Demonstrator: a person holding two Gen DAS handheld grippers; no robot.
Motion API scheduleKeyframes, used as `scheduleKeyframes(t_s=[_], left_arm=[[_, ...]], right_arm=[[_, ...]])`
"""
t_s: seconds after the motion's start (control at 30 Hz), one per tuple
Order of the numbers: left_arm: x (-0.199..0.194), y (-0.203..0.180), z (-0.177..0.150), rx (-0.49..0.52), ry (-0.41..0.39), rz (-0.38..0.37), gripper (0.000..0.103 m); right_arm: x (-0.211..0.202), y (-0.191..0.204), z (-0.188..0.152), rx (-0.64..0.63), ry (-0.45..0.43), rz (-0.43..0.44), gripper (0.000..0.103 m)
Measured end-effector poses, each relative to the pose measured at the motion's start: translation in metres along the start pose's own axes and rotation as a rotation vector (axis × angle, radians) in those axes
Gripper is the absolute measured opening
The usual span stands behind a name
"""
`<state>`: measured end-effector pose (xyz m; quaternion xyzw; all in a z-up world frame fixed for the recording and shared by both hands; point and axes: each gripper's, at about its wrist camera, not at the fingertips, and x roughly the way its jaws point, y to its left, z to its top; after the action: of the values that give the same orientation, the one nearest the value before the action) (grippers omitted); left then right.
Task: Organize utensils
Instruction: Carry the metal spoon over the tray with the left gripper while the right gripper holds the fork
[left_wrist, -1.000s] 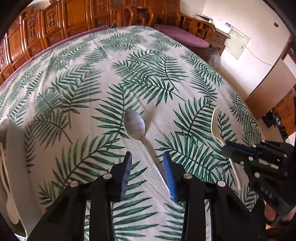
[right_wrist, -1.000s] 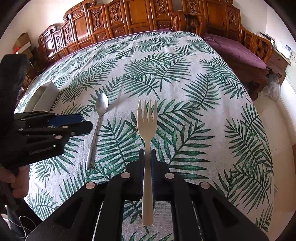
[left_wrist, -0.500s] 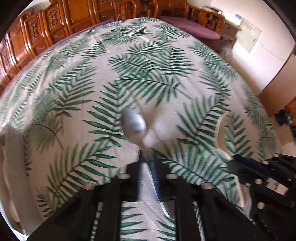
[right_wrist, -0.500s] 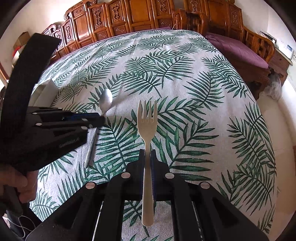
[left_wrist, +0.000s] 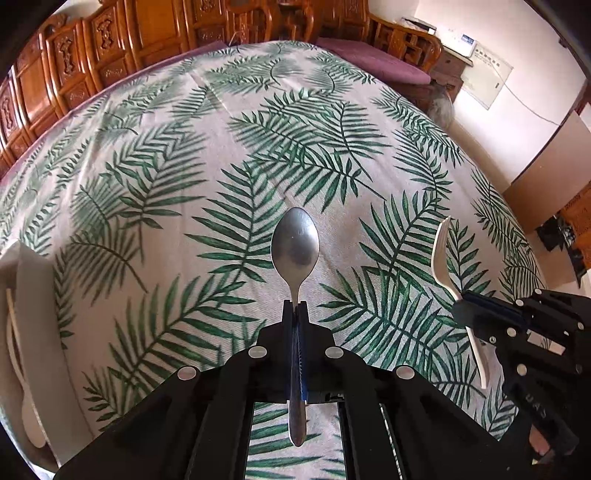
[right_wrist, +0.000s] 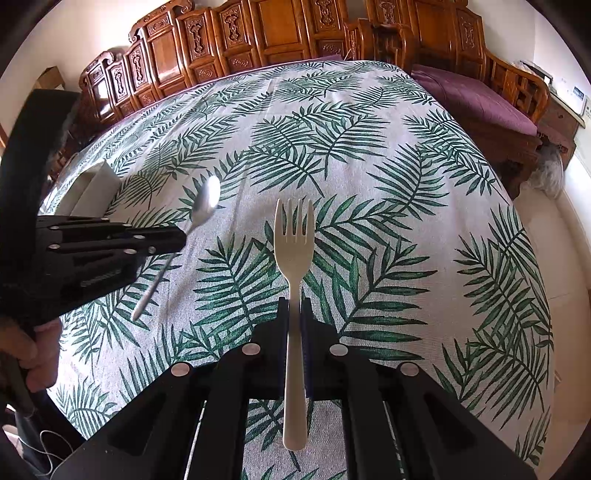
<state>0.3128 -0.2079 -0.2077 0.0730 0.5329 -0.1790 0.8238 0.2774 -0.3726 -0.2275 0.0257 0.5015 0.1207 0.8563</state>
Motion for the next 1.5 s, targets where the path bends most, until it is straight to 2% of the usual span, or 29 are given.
scheduleKeyframes(t_s=[0.47,0.7,1.03,1.5], left_arm=[[-0.072,0.023,-0.006,0.04,-0.122,0.047,0.002],[-0.109,0.048,-0.015,0.017,-0.172,0.046,0.002],[-0.144,0.098,-0.027,-0.048,-0.233,0.066,0.002],[-0.155,0.158,-0.044,-0.123,-0.236,0.114,0.002]], right_arm=[[0.002,0.016,0.005,-0.055,0.0,-0.031,0.008],[0.001,0.029,0.013,-0.069,-0.002,-0.046,0.008],[-0.015,0.08,0.037,-0.113,-0.045,0.004,0.008],[-0.021,0.158,0.06,-0.21,-0.065,0.087,0.008]])
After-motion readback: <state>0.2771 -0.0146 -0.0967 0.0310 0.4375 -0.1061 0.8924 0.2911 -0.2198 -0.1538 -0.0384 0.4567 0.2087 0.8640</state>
